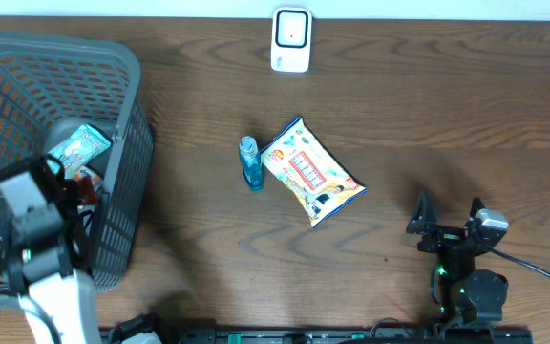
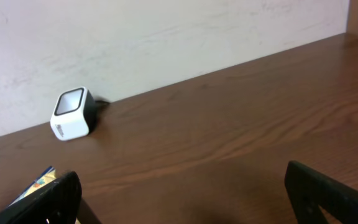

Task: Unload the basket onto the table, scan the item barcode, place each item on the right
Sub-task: 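Lift the TOP wafer out and carry it right of the yellow bag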

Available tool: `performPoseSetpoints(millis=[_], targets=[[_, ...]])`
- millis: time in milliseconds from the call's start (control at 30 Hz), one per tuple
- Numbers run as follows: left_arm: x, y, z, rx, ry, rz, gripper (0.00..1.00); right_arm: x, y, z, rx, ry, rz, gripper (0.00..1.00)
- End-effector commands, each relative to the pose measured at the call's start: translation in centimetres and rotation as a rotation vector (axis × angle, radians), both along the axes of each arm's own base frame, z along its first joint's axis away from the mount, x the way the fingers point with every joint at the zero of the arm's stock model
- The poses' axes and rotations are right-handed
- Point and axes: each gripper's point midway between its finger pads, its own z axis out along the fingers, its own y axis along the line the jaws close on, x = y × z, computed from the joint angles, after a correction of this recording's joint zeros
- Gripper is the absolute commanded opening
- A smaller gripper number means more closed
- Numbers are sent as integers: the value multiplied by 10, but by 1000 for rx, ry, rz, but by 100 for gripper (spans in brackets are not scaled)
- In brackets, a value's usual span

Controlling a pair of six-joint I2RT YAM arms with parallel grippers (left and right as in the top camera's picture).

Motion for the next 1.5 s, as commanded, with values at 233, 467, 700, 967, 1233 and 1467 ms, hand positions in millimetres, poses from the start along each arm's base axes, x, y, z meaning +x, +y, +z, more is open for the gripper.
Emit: performPoseSetpoints(millis=[233, 467, 700, 967, 1233, 1467], targets=[[12, -82, 172, 179, -691, -476, 7, 0, 2, -1, -13, -1, 8, 99], [10, -162, 207, 28, -880, -862, 7, 0, 2, -1, -13, -1, 8, 99], [22, -221, 185, -87, -806, -1091, 7, 0, 2, -1, -13, -1, 8, 99], [60, -312, 122, -196, -594, -1303, 7, 0, 2, -1, -13, -1, 8, 99], [83, -429, 67, -193, -534, -1444, 7, 0, 2, -1, -13, -1, 8, 99], [98, -467, -10, 25, -399, -1341, 7, 0, 2, -1, -13, -1, 8, 99]])
